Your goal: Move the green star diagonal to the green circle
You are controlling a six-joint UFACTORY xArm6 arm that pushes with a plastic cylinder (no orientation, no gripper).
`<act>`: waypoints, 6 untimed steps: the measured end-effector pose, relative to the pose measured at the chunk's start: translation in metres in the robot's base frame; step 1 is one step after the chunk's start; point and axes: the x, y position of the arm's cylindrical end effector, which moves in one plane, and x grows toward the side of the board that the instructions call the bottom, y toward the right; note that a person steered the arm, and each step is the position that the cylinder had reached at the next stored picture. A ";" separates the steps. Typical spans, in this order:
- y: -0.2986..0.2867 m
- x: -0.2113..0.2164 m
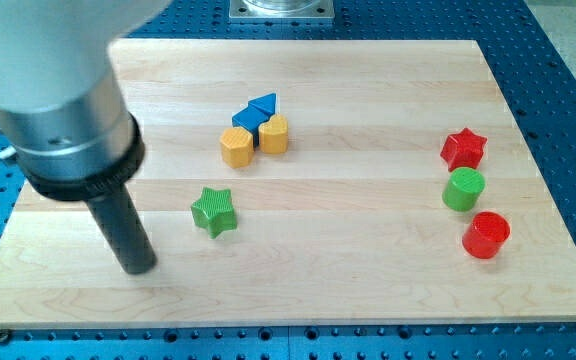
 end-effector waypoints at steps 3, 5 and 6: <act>0.061 -0.066; 0.136 -0.057; 0.159 -0.067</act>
